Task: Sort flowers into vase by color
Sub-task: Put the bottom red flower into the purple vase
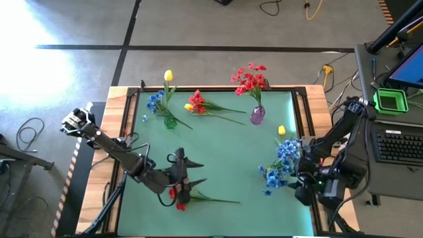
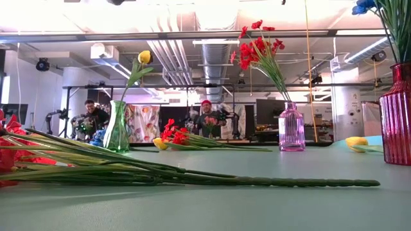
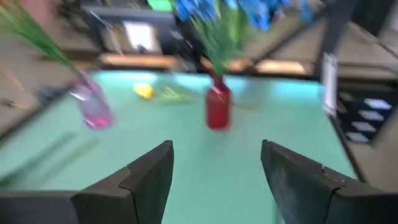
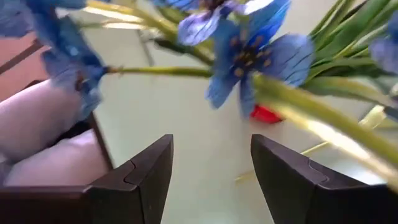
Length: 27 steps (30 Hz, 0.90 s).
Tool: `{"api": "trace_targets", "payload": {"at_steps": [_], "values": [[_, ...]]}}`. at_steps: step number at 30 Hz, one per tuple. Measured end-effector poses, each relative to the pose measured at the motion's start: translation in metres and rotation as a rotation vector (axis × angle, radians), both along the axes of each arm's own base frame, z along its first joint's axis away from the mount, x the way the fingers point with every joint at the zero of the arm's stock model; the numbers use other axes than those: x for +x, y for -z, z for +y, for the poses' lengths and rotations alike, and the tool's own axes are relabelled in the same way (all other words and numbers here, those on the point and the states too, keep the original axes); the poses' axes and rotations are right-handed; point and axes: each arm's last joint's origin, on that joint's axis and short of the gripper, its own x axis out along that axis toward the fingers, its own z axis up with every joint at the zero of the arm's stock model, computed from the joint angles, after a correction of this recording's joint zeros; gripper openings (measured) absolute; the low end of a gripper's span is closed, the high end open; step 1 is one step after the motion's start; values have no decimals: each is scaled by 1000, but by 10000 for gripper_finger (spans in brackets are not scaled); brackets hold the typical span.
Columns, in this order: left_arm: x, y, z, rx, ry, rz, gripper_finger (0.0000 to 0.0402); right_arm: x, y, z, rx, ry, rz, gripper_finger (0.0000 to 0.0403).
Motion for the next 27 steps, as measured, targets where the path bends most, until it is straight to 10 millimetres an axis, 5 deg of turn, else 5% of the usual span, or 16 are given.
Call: {"api": "trace_targets", "payload": {"at_steps": [10,19,27], "values": [[5,17,-8,-71,117,99,230,-3,-10,-3,106,-18,-43,208],[4,18,-8,-68,121,112,230,-11,-11,-1,321,-11,205,231],[4,18,-7,-76,117,116,230,-14,-22,-7,409,-36,159,252]]}}
